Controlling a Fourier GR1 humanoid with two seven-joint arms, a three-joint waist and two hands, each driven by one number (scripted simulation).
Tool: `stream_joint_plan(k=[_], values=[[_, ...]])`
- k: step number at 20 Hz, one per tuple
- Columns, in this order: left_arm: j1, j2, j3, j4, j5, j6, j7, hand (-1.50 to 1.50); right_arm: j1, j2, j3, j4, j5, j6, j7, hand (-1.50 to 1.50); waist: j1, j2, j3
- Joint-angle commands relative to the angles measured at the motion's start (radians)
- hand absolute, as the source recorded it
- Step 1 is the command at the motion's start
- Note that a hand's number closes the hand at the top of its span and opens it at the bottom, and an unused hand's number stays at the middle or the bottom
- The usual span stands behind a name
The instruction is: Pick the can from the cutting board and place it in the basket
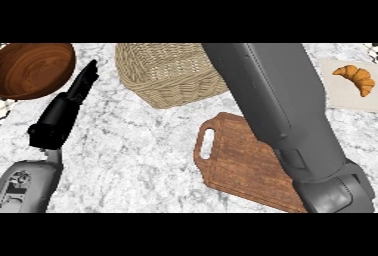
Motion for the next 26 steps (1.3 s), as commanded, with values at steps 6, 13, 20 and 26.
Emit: stream_joint_plan(k=[6, 13, 20, 26], values=[[-0.02, -0.006, 0.003, 0.008, -0.011, 0.011, 0.019, 0.0, -0.122, 0.009, -0.079, 0.32, -0.034, 0.039, 0.232, 1.5, -0.015, -0.003, 0.0], [0.004, 0.001, 0.011, -0.008, -0.008, 0.006, 0.005, 0.0, -0.219, 0.009, -0.127, 0.513, -0.066, 0.082, 0.198, 1.5, -0.011, -0.002, 0.0], [-0.031, -0.036, -0.006, 0.029, -0.022, 0.021, 0.009, 0.0, -0.254, 0.009, -0.144, 0.591, -0.194, -0.082, 0.15, -1.5, -0.007, -0.003, 0.0], [0.009, -0.001, 0.018, 0.028, -0.015, 0.001, -0.017, 0.0, -0.284, 0.008, -0.145, 0.524, -0.127, -0.302, 0.115, -1.5, -0.019, -0.006, 0.0]])
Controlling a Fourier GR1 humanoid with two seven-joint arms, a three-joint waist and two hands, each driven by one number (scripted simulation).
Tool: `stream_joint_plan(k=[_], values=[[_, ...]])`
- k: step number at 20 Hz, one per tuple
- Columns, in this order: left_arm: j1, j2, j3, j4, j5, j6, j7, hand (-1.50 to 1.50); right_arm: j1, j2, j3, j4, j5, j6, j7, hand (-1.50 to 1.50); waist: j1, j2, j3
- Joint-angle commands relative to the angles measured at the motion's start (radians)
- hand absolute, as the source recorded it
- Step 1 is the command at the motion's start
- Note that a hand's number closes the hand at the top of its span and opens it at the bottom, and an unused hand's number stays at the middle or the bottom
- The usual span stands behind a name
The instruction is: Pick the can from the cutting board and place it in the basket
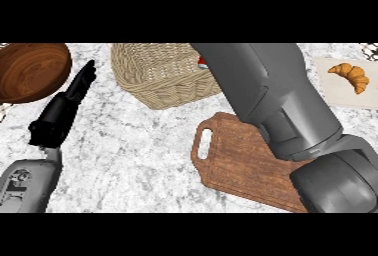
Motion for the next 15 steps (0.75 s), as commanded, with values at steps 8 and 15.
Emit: stream_joint_plan(k=[8, 15], values=[[0.051, -0.001, 0.022, 0.0, -0.006, 0.024, -0.009, 0.0, 0.016, -0.058, -0.01, -0.148, 0.192, -0.479, 0.232, -1.5, -0.074, -0.022, 0.001], [0.102, 0.028, 0.061, -0.027, 0.013, 0.016, 0.003, 0.0, 0.137, -0.049, -0.024, -0.27, 0.351, -0.568, 0.281, -1.5, -0.127, -0.05, 0.003]])
